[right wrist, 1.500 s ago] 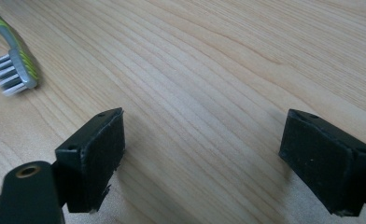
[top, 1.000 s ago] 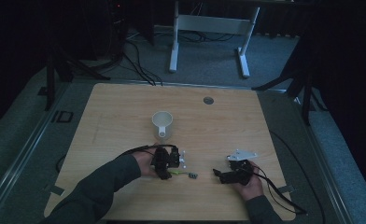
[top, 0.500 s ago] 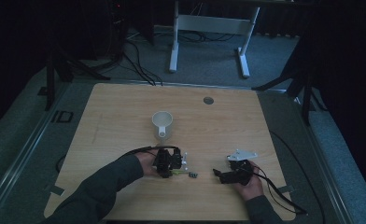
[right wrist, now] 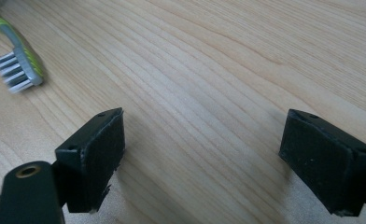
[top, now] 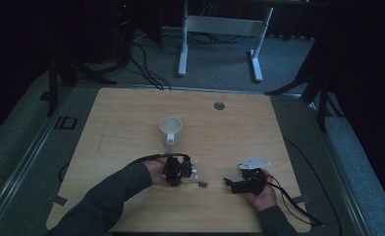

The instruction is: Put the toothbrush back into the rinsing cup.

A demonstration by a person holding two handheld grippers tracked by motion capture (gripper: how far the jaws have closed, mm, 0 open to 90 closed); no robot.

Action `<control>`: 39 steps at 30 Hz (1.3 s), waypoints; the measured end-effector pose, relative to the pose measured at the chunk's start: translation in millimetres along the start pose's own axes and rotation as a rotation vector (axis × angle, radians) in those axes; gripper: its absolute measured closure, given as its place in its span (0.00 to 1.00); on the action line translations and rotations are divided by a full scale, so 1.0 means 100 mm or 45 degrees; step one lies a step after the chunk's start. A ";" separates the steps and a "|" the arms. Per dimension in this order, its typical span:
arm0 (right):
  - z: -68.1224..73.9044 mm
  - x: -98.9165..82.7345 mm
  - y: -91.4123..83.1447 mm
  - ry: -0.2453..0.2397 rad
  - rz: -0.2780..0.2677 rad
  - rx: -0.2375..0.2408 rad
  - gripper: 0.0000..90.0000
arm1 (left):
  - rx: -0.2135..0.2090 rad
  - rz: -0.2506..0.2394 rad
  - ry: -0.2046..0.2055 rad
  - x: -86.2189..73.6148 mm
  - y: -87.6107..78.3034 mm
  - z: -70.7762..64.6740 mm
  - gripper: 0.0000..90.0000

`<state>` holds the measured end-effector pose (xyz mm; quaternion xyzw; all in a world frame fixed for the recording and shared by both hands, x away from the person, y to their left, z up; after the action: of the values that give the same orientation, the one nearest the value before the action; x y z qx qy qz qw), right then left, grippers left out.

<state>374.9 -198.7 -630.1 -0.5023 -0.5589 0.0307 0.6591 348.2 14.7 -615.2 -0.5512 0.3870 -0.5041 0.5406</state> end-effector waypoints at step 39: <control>0.00 0.00 0.00 -0.005 0.000 0.003 0.15 | -0.025 0.006 -0.065 0.03 -0.11 0.08 0.93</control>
<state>374.6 -198.6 -630.1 -0.5014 -0.5601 0.0324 0.6586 355.4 15.0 -603.4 -0.5683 0.3793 -0.4847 0.5462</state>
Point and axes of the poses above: each handheld gripper's, and its own axes: y roughly forward along the jaws, x roughly out of its top, z roughly to its left, the point moved 10 cm from there along y, roughly forward along the jaws, and after that the axes turned 10 degrees about -y, right-handed, at the moved point
